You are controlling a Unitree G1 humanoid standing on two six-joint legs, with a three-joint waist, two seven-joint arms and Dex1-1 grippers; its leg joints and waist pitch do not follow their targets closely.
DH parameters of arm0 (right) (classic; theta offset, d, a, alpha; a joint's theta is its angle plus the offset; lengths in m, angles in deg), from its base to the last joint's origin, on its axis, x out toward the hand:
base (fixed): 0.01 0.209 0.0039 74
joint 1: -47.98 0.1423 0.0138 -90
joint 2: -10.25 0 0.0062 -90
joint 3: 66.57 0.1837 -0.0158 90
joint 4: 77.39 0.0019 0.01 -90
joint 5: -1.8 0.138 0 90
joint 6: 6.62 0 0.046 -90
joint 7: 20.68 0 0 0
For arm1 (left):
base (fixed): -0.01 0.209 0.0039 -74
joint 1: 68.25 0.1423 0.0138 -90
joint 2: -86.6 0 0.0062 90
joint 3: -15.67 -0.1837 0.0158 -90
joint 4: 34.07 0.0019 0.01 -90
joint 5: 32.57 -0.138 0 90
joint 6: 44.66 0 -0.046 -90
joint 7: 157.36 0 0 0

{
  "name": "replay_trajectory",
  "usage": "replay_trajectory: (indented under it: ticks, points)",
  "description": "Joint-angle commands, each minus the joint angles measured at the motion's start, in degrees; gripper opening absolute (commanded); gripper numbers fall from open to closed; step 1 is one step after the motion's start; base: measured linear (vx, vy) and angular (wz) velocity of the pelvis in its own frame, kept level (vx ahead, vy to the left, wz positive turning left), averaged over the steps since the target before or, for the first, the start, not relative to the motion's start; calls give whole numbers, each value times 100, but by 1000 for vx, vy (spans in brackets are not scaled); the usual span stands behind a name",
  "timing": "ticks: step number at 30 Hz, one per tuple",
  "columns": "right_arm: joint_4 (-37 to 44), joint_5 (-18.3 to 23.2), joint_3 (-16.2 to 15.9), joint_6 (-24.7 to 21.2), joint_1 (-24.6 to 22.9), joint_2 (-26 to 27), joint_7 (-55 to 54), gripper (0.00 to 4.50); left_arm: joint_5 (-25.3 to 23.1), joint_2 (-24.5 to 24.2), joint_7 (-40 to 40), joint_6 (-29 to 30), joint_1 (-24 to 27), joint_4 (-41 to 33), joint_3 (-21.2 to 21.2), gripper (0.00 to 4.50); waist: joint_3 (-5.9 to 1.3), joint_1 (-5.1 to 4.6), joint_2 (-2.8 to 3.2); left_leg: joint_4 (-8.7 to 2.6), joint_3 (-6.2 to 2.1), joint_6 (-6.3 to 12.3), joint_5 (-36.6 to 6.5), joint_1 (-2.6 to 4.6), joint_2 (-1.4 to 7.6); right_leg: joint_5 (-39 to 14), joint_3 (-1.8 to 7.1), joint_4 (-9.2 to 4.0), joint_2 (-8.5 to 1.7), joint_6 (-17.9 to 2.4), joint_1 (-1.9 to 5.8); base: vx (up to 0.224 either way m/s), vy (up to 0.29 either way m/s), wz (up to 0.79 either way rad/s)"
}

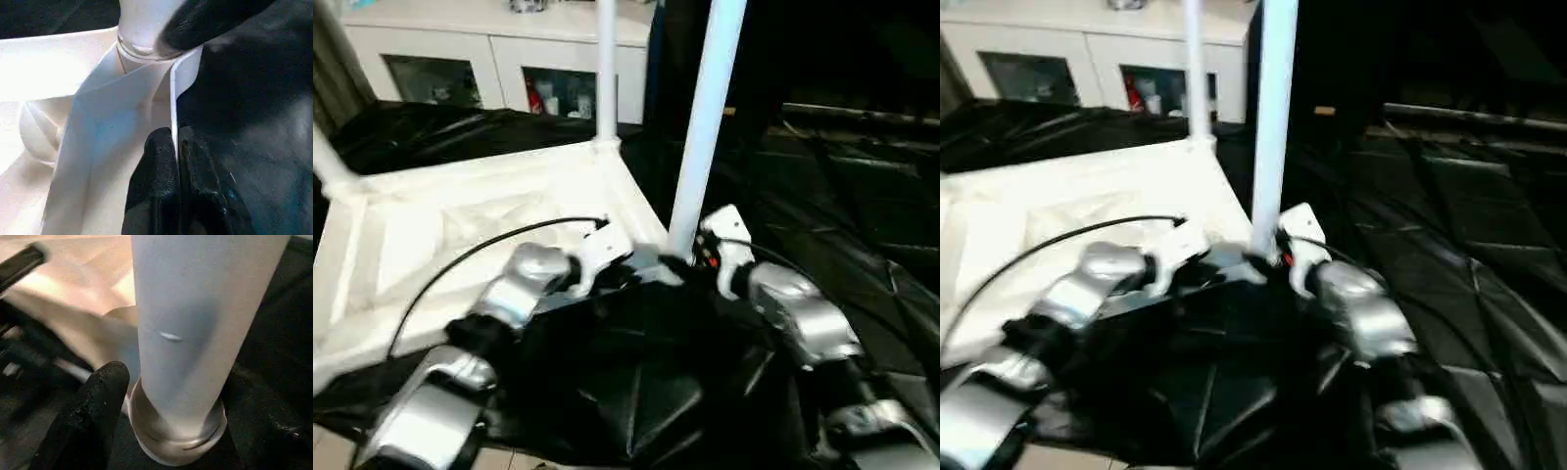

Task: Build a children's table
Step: Rotate leg to tighten

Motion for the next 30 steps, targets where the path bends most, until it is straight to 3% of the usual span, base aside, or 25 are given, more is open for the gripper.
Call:
replay_trajectory:
  ticks: [1,5,11,12,15,17,19,24,28,29,30]
  points:
    - [330,151,-229,-18,-115,-278,813,305,237,-9,-616,-163,259,-86,-148,0,-343,64,-78,-336,21,245,-1051,-49,64,-1389,195,-438,-309,-987,338,0,0,0]
    - [794,368,-405,-156,-309,-742,1651,305,515,-174,-1328,-94,437,-460,-183,0,-342,127,-80,-332,26,302,-1064,-43,88,-1282,203,-412,-314,-1078,355,0,0,0]
    - [1147,496,-626,-335,-478,-1093,2268,305,815,-391,-2049,176,588,-909,-212,0,-305,212,-90,-355,34,205,-1383,-5,109,-2038,212,-481,-330,-949,292,0,0,0]
    - [1147,484,-646,-309,-488,-1126,2345,279,796,-417,-2073,164,584,-910,-200,0,-303,217,-92,-367,21,175,-1391,-15,107,-2125,213,-480,-328,-897,297,0,0,0]
    - [1185,492,-655,-349,-499,-1172,2434,269,763,-450,-2117,160,602,-940,-164,0,-304,225,-97,-373,11,130,-1406,-14,101,-2203,214,-491,-328,-820,296,0,0,0]
    - [1204,518,-668,-413,-496,-1193,2478,231,755,-462,-2132,166,616,-960,-153,0,-311,234,-97,-370,9,134,-1326,-25,103,-2071,218,-476,-326,-830,305,0,0,0]
    - [1204,507,-674,-417,-490,-1173,2425,228,745,-461,-2133,200,633,-1005,-137,0,-319,241,-99,-359,15,144,-1273,-26,98,-1971,217,-464,-326,-854,307,0,0,0]
    - [1092,450,-612,-391,-479,-1040,2207,206,645,-412,-1803,153,603,-944,-62,0,-318,264,-99,-356,18,121,-1230,-28,91,-1869,212,-453,-318,-884,307,0,0,0]
    - [695,271,-281,-401,-431,-592,1129,202,462,-161,-866,187,419,-592,189,0,-306,243,-98,-368,8,8,-1392,-13,63,-2445,199,-521,-323,-666,288,0,0,0]
    - [358,133,-53,-487,-368,-222,240,201,322,10,-289,189,292,-343,265,0,-298,205,-98,-381,-3,-39,-1390,-31,57,-2558,194,-526,-324,-604,287,0,0,0]
    - [285,109,-4,-519,-353,-138,47,199,286,49,-158,187,264,-289,274,0,-297,177,-92,-383,0,-74,-1422,-26,50,-2627,191,-544,-314,-580,264,0,0,0]
